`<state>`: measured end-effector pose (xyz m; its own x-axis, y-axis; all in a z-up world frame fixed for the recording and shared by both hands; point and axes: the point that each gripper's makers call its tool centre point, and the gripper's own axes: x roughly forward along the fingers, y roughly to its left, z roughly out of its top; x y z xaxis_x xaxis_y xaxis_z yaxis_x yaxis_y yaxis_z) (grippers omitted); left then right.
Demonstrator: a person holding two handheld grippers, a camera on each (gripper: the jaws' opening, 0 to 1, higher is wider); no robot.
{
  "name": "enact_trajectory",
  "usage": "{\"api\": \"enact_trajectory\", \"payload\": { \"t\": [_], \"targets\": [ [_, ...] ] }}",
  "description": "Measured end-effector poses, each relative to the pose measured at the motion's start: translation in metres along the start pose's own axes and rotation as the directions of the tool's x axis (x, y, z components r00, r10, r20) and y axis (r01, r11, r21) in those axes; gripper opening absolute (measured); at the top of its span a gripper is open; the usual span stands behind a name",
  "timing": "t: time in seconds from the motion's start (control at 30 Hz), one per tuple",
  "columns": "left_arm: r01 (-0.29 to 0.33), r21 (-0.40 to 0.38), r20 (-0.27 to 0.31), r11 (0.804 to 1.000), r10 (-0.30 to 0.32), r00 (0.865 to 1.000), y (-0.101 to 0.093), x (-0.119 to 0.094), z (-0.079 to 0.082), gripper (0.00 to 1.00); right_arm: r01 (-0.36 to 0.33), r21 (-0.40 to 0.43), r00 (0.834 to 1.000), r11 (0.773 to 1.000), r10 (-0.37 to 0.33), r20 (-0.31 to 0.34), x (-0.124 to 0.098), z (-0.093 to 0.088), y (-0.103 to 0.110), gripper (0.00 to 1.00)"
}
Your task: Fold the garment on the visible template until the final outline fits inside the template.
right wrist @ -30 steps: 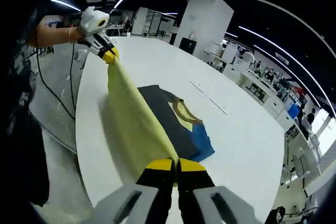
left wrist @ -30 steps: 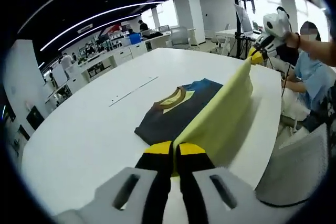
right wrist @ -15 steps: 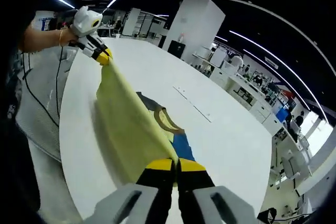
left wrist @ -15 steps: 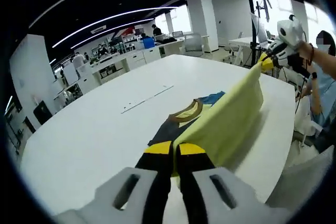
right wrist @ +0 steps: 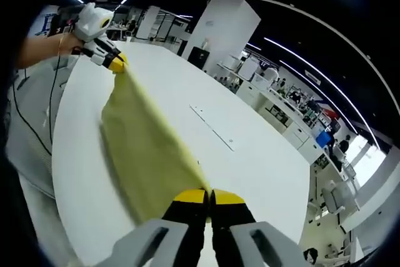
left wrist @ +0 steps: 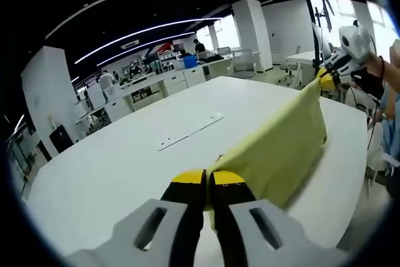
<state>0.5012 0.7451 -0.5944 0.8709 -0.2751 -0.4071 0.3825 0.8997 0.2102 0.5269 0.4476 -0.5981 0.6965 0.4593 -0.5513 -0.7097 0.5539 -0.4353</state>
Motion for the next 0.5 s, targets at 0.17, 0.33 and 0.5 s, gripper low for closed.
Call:
{"api": "enact_trajectory", "payload": {
  "t": [0.17, 0.33, 0.5],
  "targets": [
    [-0.007, -0.027, -0.014, 1.0, 0.006, 1.0, 0.006, 0.018, -0.002, 0.0, -0.001, 0.013, 1.0, 1.0, 0.001, -0.028, 0.014, -0.004, -0.007, 0.0],
    [-0.026, -0.028, -0.025, 0.999, 0.026, 0.999, 0.011, 0.033, -0.007, 0.0, -0.018, 0.08, 0.999, 0.997, 0.021, -0.028, 0.029, -0.008, -0.012, 0.0],
    [-0.045, -0.052, -0.038, 0.998, 0.043, 0.998, 0.016, 0.052, -0.014, 0.0, -0.024, 0.098, 0.998, 0.995, 0.03, -0.057, 0.047, -0.016, -0.015, 0.0]
  ]
}}
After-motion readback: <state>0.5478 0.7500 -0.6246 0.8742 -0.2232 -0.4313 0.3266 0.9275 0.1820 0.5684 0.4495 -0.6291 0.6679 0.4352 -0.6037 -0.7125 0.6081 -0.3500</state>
